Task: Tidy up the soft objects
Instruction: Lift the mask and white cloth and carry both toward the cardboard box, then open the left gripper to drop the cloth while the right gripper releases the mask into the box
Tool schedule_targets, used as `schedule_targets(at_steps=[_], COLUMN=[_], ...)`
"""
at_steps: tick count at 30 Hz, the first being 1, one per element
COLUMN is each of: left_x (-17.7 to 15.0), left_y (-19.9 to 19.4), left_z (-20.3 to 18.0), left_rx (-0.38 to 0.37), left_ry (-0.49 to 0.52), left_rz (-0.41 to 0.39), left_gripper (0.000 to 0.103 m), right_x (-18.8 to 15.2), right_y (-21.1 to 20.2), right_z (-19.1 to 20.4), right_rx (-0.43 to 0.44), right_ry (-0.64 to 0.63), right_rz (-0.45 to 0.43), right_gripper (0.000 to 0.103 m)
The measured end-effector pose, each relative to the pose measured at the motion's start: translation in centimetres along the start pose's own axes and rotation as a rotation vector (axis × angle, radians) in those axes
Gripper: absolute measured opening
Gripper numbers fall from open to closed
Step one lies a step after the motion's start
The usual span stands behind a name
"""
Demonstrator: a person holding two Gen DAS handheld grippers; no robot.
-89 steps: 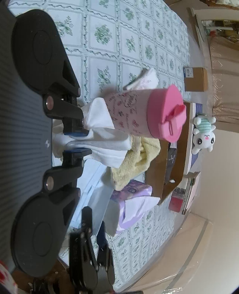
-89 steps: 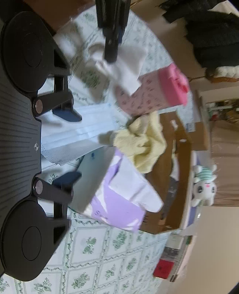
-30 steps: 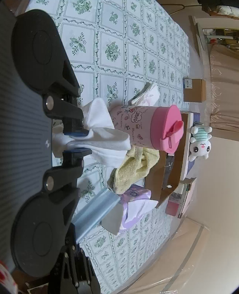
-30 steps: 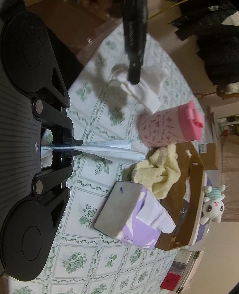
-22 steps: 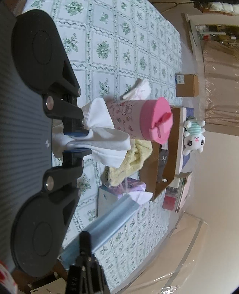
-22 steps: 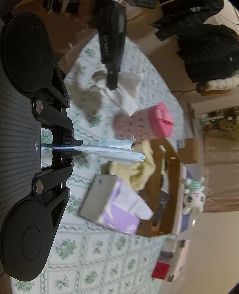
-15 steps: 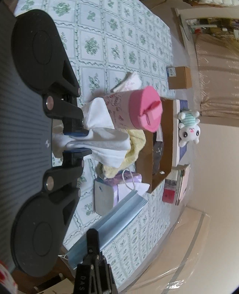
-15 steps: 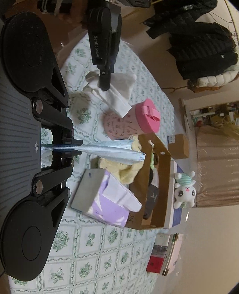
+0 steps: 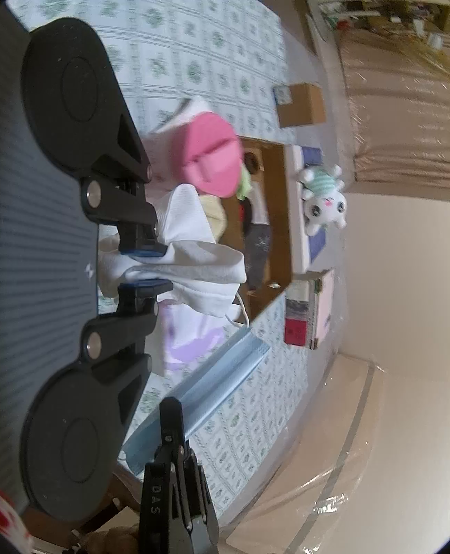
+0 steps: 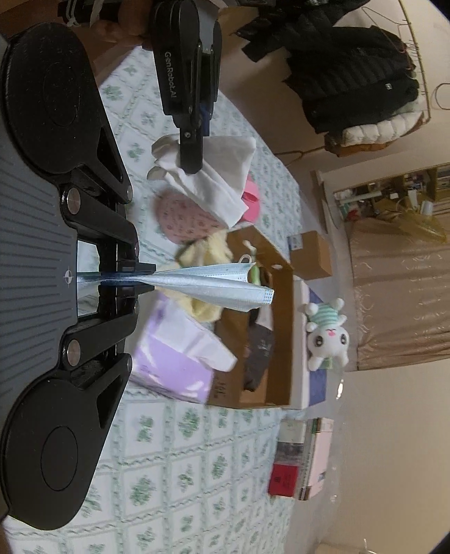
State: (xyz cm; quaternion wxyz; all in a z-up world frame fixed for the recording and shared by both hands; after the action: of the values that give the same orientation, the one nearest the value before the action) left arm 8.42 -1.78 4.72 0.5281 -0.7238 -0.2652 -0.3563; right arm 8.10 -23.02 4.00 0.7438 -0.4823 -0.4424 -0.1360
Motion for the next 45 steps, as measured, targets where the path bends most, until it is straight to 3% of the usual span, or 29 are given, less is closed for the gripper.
schedule_targets(at_steps=[11, 21, 31, 38, 41, 42, 45], left_x=[10.6, 18.6, 19.6, 19.3, 19.2, 19.2, 19.4], left_y=[4.5, 14.4, 23.4, 27.0, 28.0, 28.2, 27.9], left_z=[1.7, 6.7, 11.0, 12.0, 12.4, 12.5, 12.7], left_rx=[-0.047, 0.028, 0.064, 0.078, 0.091, 0.094, 0.088], left_ry=[0.051, 0.106, 0.074, 0.069, 0.063, 0.057, 0.045], left_rz=[-0.007, 0.080, 0.230, 0.265, 0.271, 0.268, 0.254], left_gripper=[0.011, 0.011, 0.011, 0.012, 0.025, 0.035, 0.036], right_x=[9.0, 16.2, 17.7, 17.5, 17.4, 17.4, 17.3], right_y=[3.7, 12.7, 21.5, 24.6, 25.5, 25.6, 25.9], right_z=[-5.1, -11.5, -15.0, -15.8, -16.1, -16.1, -16.3], right_rx=[0.012, -0.024, -0.041, -0.040, -0.038, -0.036, -0.030], right_ry=[-0.003, 0.024, 0.053, 0.069, 0.076, 0.080, 0.094], right_rz=[-0.043, 0.011, 0.112, 0.145, 0.153, 0.154, 0.155], right_gripper=[0.002, 0.002, 0.002, 0.002, 0.002, 0.002, 0.002])
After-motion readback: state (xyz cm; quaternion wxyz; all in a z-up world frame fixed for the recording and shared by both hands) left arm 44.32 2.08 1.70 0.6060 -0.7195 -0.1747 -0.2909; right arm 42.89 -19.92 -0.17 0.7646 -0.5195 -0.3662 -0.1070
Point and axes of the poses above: each gripper's, at about its wrist camera, not at the fingertips, and y roughly the way its jaws point, z to its left, x to its top, the point moved 2 cm from there along y, roughly the way its jaws point, and after that the axes turned 6 degrees about -y, right-handed, at the moved point
